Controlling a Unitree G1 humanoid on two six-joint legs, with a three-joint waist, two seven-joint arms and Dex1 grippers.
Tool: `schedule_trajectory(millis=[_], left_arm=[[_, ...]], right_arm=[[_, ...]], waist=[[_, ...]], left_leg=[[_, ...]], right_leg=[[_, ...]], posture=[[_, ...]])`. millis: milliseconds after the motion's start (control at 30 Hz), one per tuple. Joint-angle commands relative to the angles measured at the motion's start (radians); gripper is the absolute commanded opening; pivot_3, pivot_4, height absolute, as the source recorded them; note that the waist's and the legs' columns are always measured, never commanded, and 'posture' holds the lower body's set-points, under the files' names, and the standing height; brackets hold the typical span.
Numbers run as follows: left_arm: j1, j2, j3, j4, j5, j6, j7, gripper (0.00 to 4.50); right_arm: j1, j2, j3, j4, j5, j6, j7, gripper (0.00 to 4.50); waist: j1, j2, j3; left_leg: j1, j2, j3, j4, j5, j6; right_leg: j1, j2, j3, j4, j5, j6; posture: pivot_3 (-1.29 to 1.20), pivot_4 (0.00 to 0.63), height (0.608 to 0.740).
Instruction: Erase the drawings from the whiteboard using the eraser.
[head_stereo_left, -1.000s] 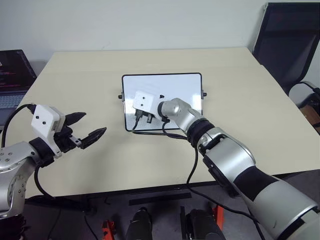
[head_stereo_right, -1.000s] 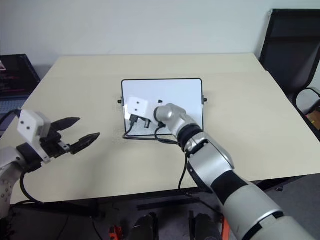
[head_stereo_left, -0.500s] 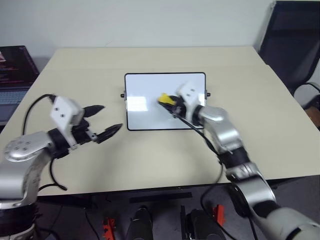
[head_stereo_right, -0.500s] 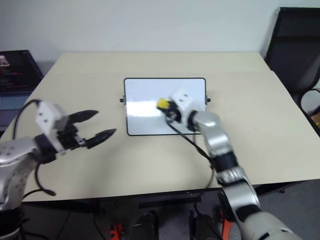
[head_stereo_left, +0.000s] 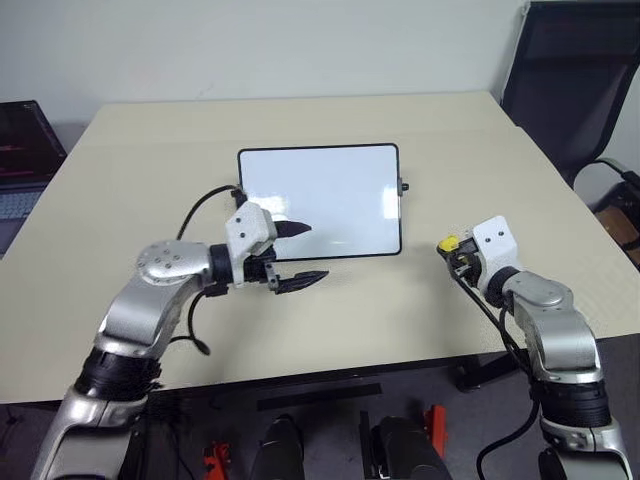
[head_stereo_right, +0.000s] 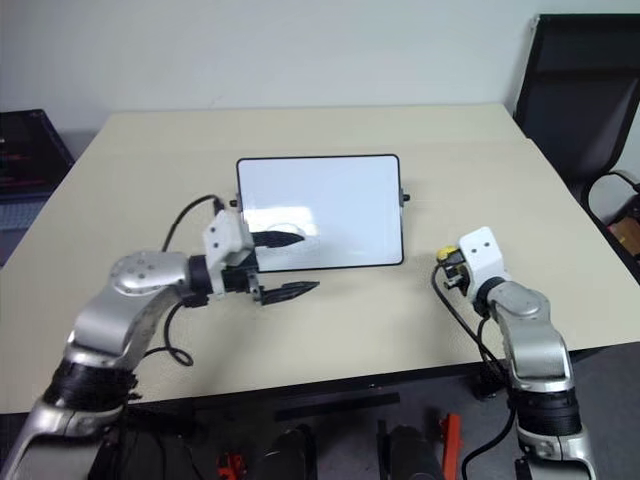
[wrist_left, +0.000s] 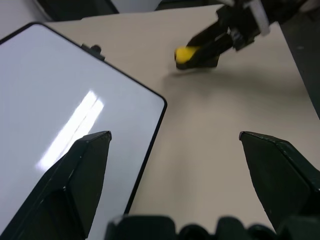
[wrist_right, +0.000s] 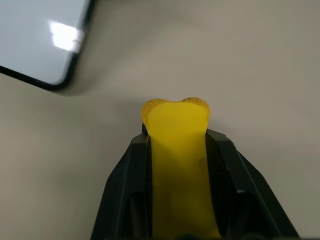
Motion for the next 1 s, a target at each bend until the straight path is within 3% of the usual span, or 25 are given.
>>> schedule_trajectory(millis=[33, 333, 667, 800, 1000], left_arm=[[-0.033, -0.021, -0.014, 0.021, 0.010, -0.052, -0.046, 4.50], [-0.036, -0.052, -0.039, 0.030, 0.026, -0.083, -0.117, 4.50], [0.057, -0.015, 0.012, 0.001, 0.031, -0.085, -0.100, 4.50], [0.120, 0.003, 0.066, -0.033, 0.011, -0.064, -0.059, 4.50], [0.372, -0.040, 0.307, -0.275, -0.102, 0.083, 0.188, 4.50]], right_arm=[[-0.047, 0.011, -0.035, 0.053, 0.025, -0.037, -0.051, 1.10], [-0.088, 0.001, -0.063, 0.170, 0.070, -0.056, -0.093, 1.10], [-0.085, 0.002, -0.071, 0.172, 0.113, -0.075, -0.107, 4.38], [-0.075, -0.013, -0.069, 0.111, 0.120, -0.116, -0.111, 4.45], [0.090, -0.033, -0.042, -0.224, 0.196, -0.237, -0.001, 4.45]], waist=[[-0.003, 0.000, 0.000], [0.002, 0.000, 0.000], [0.000, 0.000, 0.000], [0.000, 0.001, 0.000], [0.002, 0.001, 0.001]], left_leg=[[0.000, 0.000, 0.001, 0.000, 0.000, 0.000], [0.000, 0.000, 0.000, 0.004, 0.000, 0.000], [0.000, 0.000, -0.001, 0.005, 0.000, 0.000], [0.000, 0.000, -0.001, 0.005, 0.000, 0.000], [-0.001, 0.001, -0.001, 0.004, 0.000, 0.000]], right_leg=[[0.000, 0.000, 0.001, 0.000, 0.000, 0.000], [0.002, 0.000, 0.000, 0.000, 0.001, 0.001], [0.003, 0.000, 0.000, 0.000, 0.001, 0.002], [0.002, 0.000, 0.000, 0.000, 0.001, 0.002], [0.000, 0.000, 0.000, 0.000, 0.000, 0.001]], posture=[[0.00, 0.150, 0.740], [0.00, 0.150, 0.740], [0.00, 0.150, 0.740], [0.00, 0.150, 0.740], [0.00, 0.150, 0.740]])
